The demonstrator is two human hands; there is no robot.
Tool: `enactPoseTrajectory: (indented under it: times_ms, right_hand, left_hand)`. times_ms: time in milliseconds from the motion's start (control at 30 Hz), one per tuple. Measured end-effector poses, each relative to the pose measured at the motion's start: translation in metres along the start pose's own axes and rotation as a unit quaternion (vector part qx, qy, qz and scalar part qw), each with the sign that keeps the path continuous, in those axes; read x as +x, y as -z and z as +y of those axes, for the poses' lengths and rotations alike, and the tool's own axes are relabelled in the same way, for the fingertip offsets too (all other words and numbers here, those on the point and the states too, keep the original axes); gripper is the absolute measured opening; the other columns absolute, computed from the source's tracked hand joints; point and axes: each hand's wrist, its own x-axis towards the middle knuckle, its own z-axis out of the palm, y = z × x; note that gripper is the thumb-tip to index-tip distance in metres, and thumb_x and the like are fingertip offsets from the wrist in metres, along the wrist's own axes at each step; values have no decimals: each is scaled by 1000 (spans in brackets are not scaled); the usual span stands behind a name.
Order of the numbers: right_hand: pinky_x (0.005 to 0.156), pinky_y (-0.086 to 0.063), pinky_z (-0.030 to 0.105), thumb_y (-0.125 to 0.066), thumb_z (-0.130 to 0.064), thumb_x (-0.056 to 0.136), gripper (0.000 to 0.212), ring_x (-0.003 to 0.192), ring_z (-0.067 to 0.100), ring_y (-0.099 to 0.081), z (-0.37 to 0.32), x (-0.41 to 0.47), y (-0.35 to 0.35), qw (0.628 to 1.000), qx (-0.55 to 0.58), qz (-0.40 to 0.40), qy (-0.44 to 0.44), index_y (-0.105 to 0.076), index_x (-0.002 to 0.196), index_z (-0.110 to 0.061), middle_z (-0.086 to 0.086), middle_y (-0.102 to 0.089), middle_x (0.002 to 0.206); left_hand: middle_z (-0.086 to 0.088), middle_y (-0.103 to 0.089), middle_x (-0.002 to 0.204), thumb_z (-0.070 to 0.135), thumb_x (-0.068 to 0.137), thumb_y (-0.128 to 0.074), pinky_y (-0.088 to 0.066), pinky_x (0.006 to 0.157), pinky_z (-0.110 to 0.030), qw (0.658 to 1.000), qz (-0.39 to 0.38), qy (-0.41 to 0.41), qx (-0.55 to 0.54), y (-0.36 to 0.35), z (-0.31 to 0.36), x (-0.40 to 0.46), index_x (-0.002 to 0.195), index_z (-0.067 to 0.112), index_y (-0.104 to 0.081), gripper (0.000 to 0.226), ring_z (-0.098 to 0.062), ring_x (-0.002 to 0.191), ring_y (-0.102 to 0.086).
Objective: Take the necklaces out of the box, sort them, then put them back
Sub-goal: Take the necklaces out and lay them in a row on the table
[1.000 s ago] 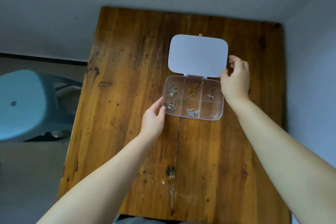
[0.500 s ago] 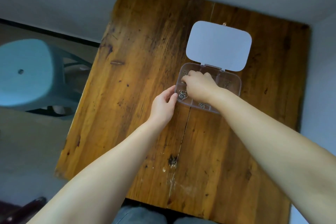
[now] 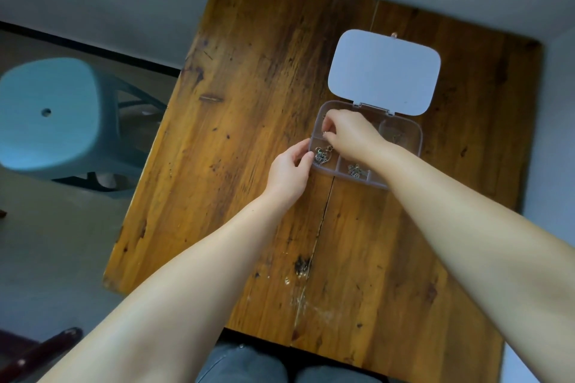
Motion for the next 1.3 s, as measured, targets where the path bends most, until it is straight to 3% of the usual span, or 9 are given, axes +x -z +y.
enactPoseTrajectory:
  times_ms: [133,233,367,433,600,700,967,1133,1300]
  right_hand:
    - [68,-51,23,-58,-20,91,6,77,11,-62,-7,-21,29,979,197,50,1,-63,92,-18,-2,-65,84]
    - [54,-49,14,-59,-21,91,7,62,4,-63,-20,-46,57,914,405,1,12,-66,90,-21,-3,-68,73]
    - [55,-50,17,-59,-18,90,7,67,11,-62,-33,-70,75,825,563,-30,28,-66,90,-20,0,-69,75]
    - [53,-49,18,-58,-15,88,8,67,10,-62,-36,-78,74,786,618,-28,12,-65,88,-18,1,-69,75]
    - [49,-48,16,-57,-5,88,7,61,9,-58,-59,-94,30,721,689,-41,-64,-62,85,-10,2,-65,70]
    - [46,-46,15,-63,-10,80,3,57,7,-56,-86,-102,-9,669,734,-34,-113,-60,81,-9,2,-63,68]
    - [54,-52,19,-64,-8,87,1,64,10,-66,-161,-133,-138,740,591,-7,-320,-65,88,-9,7,-71,79]
    - [49,-46,12,-61,-20,90,9,54,3,-64,-211,-126,-188,818,462,11,-342,-59,81,-19,-2,-70,72]
    - [57,-51,15,-56,-30,93,9,62,5,-61,-219,-124,-204,904,309,6,-297,-52,86,-25,-7,-66,74]
  left_hand:
    - [0,-44,144,19,95,-50,-35,101,-29,1000,-4,-28,8,12,12,-1,141,24,-35,49,-15,132,-39]
    - [2,-33,151,23,92,-54,-29,105,-28,987,-31,-154,44,28,45,-7,139,26,-36,50,-10,136,-30]
    - [0,-63,119,26,93,-54,-46,89,-22,969,-93,-221,54,58,75,-13,95,14,-68,18,-4,106,-55]
    - [4,-68,82,28,94,-53,-45,66,-15,971,-118,-204,36,80,75,-14,87,12,-69,24,0,72,-57]
    - [-5,-59,67,32,93,-54,-47,86,-34,967,-233,-96,-31,135,44,1,75,7,-58,31,-13,67,-57]
    - [2,-46,60,35,92,-56,-47,83,-34,962,-267,-35,-32,164,18,20,67,14,-52,33,-10,56,-45]
    - [1,-51,64,40,90,-56,-43,59,-24,945,-208,-74,241,202,-16,69,65,16,-53,35,-13,61,-49]
    - [-3,-61,80,34,91,-55,-49,69,-37,824,-185,-264,466,185,-29,75,80,14,-60,23,-23,78,-57]
    - [-11,-59,97,31,92,-52,-40,79,-42,728,-131,-390,548,175,-49,78,96,9,-63,25,-30,93,-51]
